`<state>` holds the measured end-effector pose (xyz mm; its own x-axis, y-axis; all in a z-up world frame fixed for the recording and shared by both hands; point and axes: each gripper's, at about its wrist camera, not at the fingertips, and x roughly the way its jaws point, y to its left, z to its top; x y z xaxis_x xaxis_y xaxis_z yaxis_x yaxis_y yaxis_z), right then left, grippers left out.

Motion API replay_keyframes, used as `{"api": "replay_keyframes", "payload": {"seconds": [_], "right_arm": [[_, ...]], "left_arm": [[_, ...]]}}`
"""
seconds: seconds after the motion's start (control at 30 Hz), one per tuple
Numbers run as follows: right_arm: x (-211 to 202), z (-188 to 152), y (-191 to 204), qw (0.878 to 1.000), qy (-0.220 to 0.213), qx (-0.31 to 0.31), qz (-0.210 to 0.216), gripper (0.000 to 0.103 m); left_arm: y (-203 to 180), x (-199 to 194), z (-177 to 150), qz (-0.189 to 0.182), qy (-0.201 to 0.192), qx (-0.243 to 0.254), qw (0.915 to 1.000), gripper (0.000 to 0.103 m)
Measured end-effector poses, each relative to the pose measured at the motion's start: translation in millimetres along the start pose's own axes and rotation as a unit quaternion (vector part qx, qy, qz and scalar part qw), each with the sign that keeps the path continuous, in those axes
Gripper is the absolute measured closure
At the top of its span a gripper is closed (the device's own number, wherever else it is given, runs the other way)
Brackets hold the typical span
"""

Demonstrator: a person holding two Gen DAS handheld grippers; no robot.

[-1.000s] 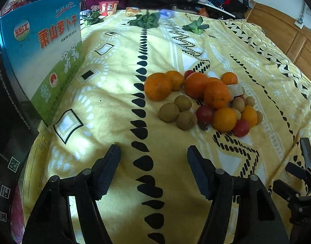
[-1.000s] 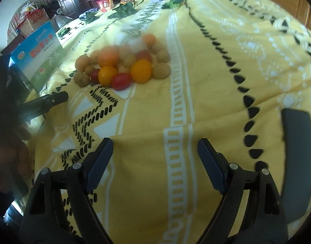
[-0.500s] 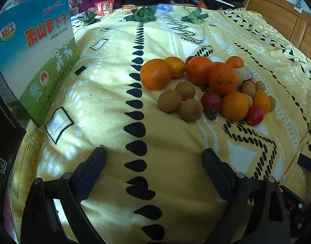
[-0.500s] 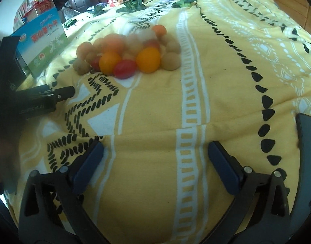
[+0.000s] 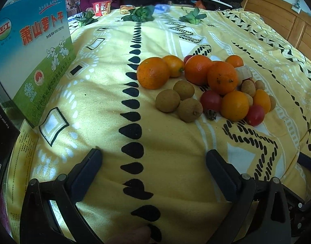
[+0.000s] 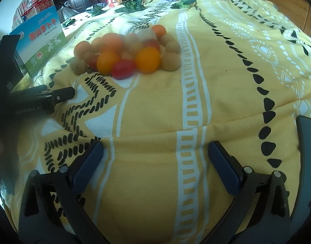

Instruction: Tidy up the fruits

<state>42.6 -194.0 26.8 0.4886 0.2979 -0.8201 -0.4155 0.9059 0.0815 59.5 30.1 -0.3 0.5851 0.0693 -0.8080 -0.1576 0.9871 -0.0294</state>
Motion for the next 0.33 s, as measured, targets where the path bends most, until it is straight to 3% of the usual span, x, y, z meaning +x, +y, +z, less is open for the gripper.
{"api": "replay_keyframes", "payload": {"seconds": [0.33], "right_arm": [[0.3,0.2,-0.2,1.0,0.0,0.0,0.0,0.0]], "left_arm": [[0.1,-0.1,0.5,0.0,-0.003,0.0,1.0,0.0]]}}
